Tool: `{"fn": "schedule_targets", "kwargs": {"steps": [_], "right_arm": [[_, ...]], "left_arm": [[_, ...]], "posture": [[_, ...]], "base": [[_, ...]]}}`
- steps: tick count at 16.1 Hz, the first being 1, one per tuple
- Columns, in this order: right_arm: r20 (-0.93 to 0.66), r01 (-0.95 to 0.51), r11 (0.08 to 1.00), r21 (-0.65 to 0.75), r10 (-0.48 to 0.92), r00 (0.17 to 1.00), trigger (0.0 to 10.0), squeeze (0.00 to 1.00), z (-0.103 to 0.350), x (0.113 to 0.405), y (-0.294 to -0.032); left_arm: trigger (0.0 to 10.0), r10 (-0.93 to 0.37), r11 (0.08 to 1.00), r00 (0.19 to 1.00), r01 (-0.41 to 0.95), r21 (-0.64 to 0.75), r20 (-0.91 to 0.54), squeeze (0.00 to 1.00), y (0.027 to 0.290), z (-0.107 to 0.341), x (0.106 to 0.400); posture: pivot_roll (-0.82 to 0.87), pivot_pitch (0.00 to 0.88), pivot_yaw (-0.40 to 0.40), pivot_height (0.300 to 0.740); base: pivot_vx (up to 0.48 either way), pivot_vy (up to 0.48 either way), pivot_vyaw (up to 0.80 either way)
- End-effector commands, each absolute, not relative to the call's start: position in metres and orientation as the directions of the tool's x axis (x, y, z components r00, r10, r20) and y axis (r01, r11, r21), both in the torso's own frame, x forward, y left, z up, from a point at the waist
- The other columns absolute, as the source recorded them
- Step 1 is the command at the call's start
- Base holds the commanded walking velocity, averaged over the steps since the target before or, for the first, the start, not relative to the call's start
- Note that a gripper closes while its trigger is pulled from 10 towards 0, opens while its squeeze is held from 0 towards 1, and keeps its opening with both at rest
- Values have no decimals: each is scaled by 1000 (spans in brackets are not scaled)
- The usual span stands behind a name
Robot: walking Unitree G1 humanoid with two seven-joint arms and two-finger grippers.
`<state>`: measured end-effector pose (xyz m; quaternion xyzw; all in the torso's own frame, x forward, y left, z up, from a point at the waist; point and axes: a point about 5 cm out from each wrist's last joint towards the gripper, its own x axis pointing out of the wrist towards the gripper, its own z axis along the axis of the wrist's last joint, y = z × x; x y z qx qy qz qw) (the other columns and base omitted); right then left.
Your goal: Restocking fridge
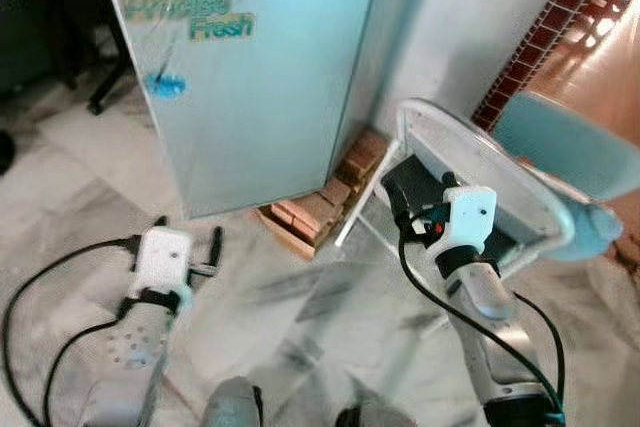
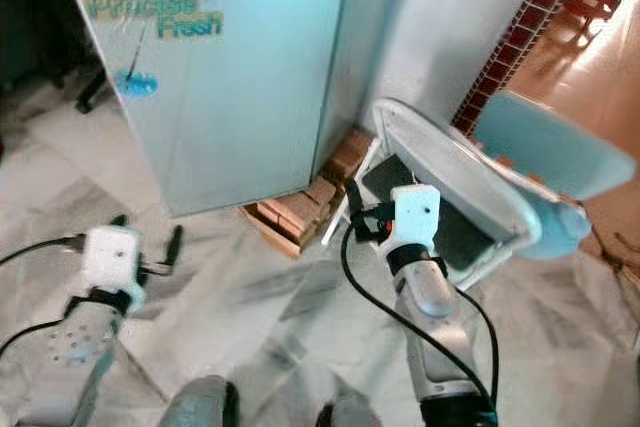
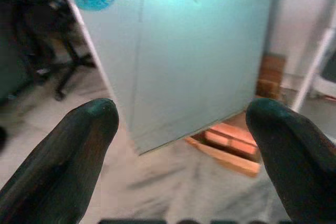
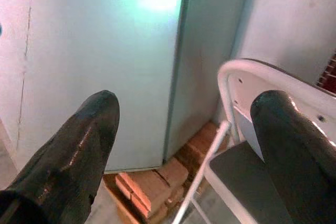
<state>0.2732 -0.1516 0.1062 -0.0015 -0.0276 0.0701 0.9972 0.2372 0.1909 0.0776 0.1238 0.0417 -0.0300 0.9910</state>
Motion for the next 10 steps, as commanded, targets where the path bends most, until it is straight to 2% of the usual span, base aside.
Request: {"fn": "schedule_targets", "kwargs": {"steps": [1,4,9,10], "right_arm": [[14,-53,999,-12,53,998,10000,0,96,268,-170],[19,5,999,-42,-4,1000,10000,0,92,263,-180],[15,7,999,-54,-6,1000,10000,0,89,263,-183],[15,7,999,-54,-7,1000,10000,0,89,265,-182]], "left_arm": [[10000,-81,958,993,101,267,-85,0,183,78,233],[10000,-74,960,994,92,263,-77,0,182,78,232],[10000,-42,962,999,46,269,-23,0,192,88,246],[10000,-39,962,999,42,271,-16,0,195,90,248]], "posture": [[142,92,-70,740],[137,69,-73,740],[132,72,-83,740],[136,72,-82,740]], "base": [[0,476,0],[0,476,0],[0,480,0],[0,480,-694]]}}
